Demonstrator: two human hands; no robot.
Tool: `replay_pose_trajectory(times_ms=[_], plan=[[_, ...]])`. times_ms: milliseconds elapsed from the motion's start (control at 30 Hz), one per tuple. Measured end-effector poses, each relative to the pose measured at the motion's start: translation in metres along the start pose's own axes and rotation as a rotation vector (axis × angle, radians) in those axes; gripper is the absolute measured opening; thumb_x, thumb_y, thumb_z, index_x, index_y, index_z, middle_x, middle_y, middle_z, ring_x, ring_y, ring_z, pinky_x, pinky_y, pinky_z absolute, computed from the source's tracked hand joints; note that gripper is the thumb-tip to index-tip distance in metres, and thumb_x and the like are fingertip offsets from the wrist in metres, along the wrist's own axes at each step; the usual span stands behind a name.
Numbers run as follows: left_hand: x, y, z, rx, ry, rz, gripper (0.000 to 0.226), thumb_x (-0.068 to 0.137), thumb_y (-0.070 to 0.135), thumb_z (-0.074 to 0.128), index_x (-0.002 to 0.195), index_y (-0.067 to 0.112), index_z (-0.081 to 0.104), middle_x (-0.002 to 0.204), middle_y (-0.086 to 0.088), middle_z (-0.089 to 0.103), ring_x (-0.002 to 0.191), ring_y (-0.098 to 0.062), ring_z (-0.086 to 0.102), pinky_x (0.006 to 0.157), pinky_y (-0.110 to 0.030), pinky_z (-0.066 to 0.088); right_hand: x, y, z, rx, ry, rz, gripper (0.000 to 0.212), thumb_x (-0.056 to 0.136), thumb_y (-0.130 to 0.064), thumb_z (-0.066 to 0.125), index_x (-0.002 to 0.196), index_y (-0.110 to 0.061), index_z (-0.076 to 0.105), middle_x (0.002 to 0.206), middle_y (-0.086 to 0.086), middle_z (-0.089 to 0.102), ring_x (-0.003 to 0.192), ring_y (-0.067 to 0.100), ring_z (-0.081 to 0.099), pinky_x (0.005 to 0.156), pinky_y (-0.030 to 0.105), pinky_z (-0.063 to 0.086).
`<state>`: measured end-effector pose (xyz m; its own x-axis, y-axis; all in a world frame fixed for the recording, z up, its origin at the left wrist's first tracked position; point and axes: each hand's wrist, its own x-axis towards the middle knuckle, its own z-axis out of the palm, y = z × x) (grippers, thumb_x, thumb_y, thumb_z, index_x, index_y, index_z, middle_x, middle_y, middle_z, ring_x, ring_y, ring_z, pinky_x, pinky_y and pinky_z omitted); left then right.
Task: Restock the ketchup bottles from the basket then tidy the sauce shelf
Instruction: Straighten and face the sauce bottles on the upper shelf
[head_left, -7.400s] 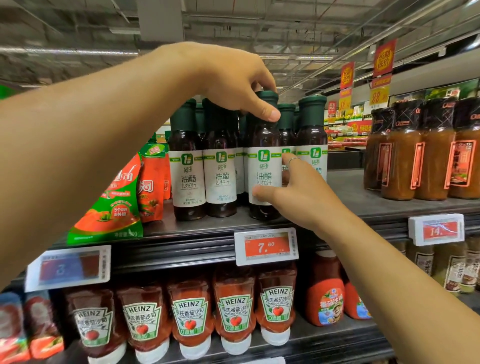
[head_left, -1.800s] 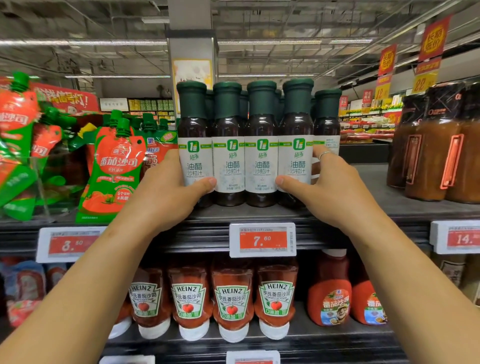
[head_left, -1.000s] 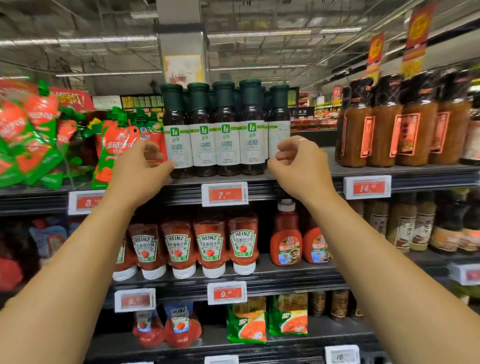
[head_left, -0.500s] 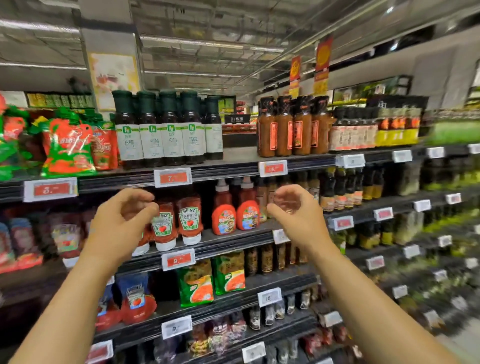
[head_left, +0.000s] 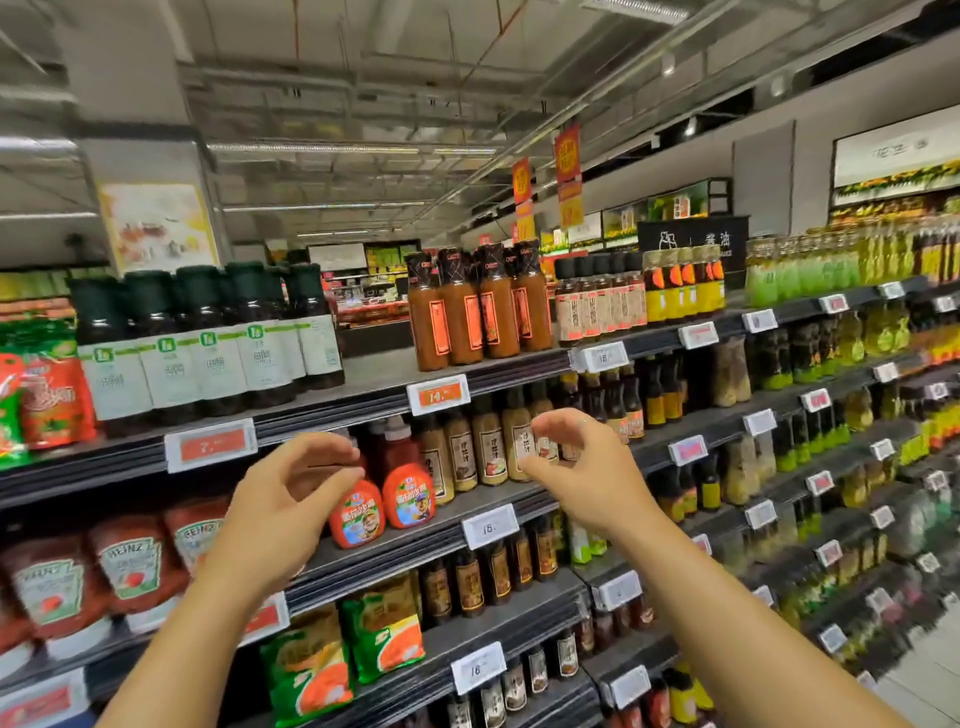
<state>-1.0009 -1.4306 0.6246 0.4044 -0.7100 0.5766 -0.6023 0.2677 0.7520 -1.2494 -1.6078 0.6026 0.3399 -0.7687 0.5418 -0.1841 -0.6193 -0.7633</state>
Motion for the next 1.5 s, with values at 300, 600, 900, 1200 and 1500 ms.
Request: replay_pose_trajectory(times_ms=[300, 600, 900, 1200, 1500], plan=[[0.151, 0.019, 0.083, 0.343, 0.114, 0.067, 0.062, 0.080, 0.047, 0.072, 0.136, 0.046, 0.047, 0.134, 0.023, 0.058, 0.124, 0.000, 0.055, 0.108, -0.039, 0.046, 0.128, 0.041, -0.040, 0.000, -0.132, -0.166, 0.040, 0.082, -0.037, 0.080, 0.118, -0.036, 0.062, 0.111, -0.022, 0.066, 0.104, -0.007, 0.060, 0.090, 0.018, 0.047], [0.245, 0.024, 0.121, 0.401, 0.224, -0.038, 0.077, 0.067, 0.051, 0.075, 0.135, 0.044, 0.040, 0.108, 0.037, 0.056, 0.101, 0.015, 0.059, 0.101, -0.040, 0.051, 0.219, 0.043, -0.028, 0.057, -0.215, -0.397, 0.046, 0.082, -0.038, 0.078, 0.125, -0.036, 0.060, 0.117, -0.021, 0.064, 0.109, -0.002, 0.060, 0.086, 0.012, 0.045], [0.271, 0.025, 0.111, 0.464, 0.297, -0.019, 0.057, 0.085, 0.032, 0.076, 0.133, 0.032, 0.047, 0.122, 0.013, 0.056, 0.098, 0.011, 0.053, 0.073, -0.017, 0.045, 0.253, 0.040, 0.001, 0.012, -0.311, -0.442, 0.030, 0.084, -0.040, 0.075, 0.112, -0.036, 0.065, 0.104, -0.023, 0.066, 0.098, -0.008, 0.061, 0.087, 0.015, 0.049], [0.293, -0.009, 0.110, 0.278, 0.129, -0.110, 0.068, 0.078, 0.034, 0.083, 0.133, 0.036, 0.042, 0.106, 0.018, 0.066, 0.094, -0.001, 0.067, 0.090, -0.037, 0.056, 0.285, -0.045, -0.002, -0.211, -0.209, -0.600, 0.034, 0.083, -0.039, 0.073, 0.116, -0.033, 0.067, 0.102, -0.020, 0.068, 0.093, -0.004, 0.064, 0.078, 0.013, 0.048], [0.290, -0.052, 0.106, 0.195, 0.017, -0.055, 0.085, 0.074, 0.045, 0.085, 0.142, 0.038, 0.035, 0.119, 0.018, 0.063, 0.112, -0.005, 0.058, 0.098, -0.034, 0.045, 0.323, -0.119, 0.023, -0.646, -0.270, -0.757, 0.045, 0.083, -0.039, 0.070, 0.126, -0.033, 0.061, 0.121, -0.008, 0.065, 0.113, 0.014, 0.060, 0.098, 0.032, 0.049]])
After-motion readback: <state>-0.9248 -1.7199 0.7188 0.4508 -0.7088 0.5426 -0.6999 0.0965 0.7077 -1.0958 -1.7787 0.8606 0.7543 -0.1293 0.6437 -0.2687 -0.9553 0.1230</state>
